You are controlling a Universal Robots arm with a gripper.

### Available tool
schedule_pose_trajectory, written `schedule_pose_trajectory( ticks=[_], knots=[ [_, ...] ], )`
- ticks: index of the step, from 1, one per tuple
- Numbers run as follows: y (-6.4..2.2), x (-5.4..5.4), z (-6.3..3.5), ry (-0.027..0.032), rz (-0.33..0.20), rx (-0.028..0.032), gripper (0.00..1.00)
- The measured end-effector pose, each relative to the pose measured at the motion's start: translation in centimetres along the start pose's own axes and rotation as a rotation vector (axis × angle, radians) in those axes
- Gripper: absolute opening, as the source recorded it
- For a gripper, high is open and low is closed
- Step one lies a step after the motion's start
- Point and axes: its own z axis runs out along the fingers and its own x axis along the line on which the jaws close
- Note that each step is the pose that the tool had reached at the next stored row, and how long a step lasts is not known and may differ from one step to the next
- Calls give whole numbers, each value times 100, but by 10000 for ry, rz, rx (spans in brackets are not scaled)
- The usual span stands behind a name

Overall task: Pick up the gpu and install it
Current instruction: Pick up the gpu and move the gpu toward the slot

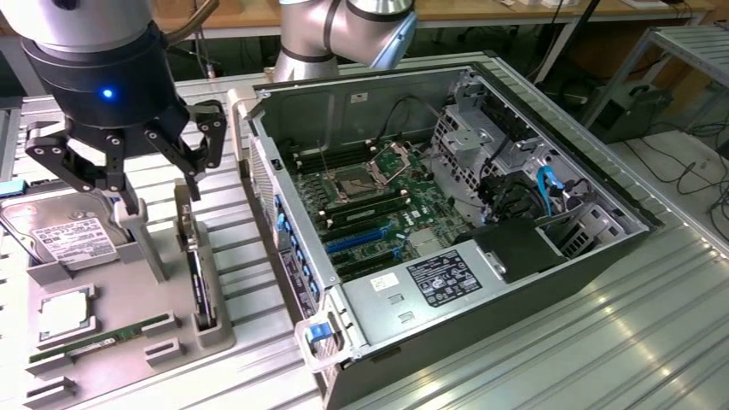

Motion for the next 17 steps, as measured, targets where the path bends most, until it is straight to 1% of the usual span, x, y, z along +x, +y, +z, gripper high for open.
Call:
schedule_pose_trajectory(
  ticks=[9, 11, 17],
  knots=[
    [-8, 1, 44, 0, 0, 0, 60],
    [-15, 2, 78, 0, 0, 0, 60],
    [-28, 3, 126, 1, 0, 1, 60]
  ],
)
